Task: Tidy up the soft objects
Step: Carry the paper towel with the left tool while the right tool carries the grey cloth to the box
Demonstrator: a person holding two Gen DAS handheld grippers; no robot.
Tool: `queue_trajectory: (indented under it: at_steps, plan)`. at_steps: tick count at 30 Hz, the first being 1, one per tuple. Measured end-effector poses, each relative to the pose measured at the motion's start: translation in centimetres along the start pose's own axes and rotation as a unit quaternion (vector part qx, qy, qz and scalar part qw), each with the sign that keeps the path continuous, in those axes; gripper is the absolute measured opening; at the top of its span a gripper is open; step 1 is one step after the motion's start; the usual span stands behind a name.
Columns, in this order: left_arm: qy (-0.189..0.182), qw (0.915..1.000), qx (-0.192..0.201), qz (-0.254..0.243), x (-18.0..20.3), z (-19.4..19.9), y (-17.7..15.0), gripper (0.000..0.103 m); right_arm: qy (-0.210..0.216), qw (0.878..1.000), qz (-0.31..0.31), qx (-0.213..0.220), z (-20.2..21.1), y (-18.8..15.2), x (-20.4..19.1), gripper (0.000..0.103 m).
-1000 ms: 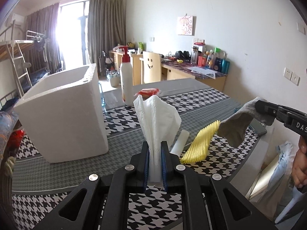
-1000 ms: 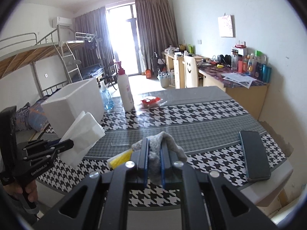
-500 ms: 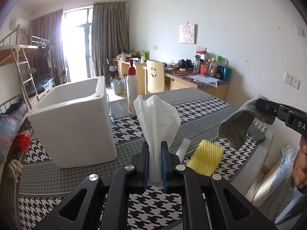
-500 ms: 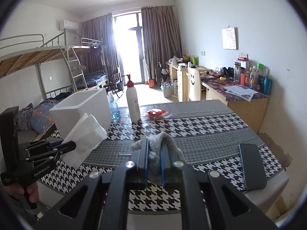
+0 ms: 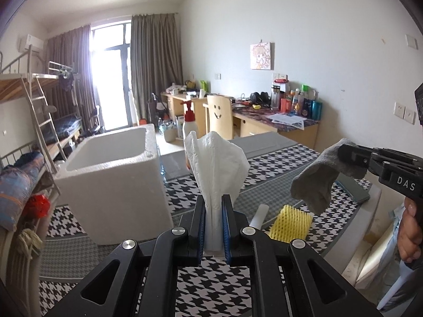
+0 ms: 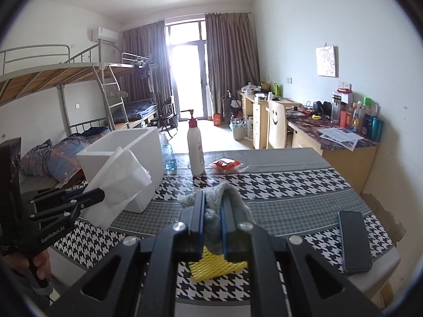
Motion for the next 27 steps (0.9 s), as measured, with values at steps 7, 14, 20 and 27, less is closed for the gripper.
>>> queue_trajectory:
  at_steps: [7,14,20,27]
  plan:
    - [0.013,0.9999,0.001,0.001,-0.8,-0.2,0.4,0.012,0.005,1.000,0.004,0.003,-0.5,0.6,-0.5,0.013]
    - [0.029,0.9996,0.001,-0.001,-1.6,-0.8,0.9,0.012,0.013,1.000,0.008,0.005,-1.0,1.2,-1.1,0.013]
    - [0.042,0.9991,-0.001,0.001,-2.2,-1.4,1.0,0.012,0.017,1.000,0.016,0.014,-1.3,1.5,-1.7,0.013]
    - [0.047,0.9988,0.006,0.010,-3.1,-1.5,1.7,0.012,0.024,0.999,0.030,0.014,-2.0,2.0,-2.7,0.013]
Point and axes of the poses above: each gripper's, at about its wrist camera, not at the fingertips, and z roughly against the way its jaws point, x to its right, y to its top, the point moved 4 cm from there along -z, roughly the way its jaws point, and after that the axes turned 14 degrees about -z, right-handed, at the moved point
